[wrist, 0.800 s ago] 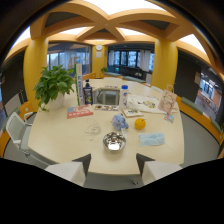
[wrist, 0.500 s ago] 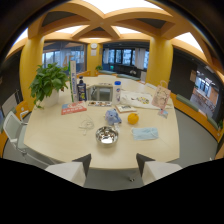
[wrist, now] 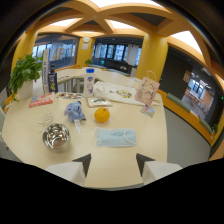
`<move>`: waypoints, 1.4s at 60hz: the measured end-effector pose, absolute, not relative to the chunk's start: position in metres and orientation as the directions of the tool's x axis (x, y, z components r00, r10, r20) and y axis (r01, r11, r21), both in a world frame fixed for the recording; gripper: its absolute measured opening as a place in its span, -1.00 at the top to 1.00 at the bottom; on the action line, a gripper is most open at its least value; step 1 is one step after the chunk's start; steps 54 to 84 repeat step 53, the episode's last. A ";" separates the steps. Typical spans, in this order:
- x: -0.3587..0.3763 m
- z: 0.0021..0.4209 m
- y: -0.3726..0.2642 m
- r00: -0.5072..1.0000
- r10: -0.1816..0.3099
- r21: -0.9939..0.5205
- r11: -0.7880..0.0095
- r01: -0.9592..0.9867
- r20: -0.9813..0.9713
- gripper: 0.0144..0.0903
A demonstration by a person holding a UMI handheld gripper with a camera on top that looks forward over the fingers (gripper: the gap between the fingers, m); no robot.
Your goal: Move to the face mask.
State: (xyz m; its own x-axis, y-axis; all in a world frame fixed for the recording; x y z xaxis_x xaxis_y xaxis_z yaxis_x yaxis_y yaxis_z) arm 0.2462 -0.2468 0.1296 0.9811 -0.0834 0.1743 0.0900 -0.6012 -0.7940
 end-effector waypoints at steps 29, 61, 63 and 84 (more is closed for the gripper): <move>0.290 0.056 -0.117 0.997 0.012 -0.748 -0.660 0.068 0.080 -0.87; 0.290 0.052 -0.111 0.997 0.020 -0.737 -0.673 0.068 0.073 -0.88; 0.290 0.052 -0.111 0.997 0.020 -0.737 -0.673 0.068 0.073 -0.88; 0.290 0.052 -0.111 0.997 0.020 -0.737 -0.673 0.068 0.073 -0.88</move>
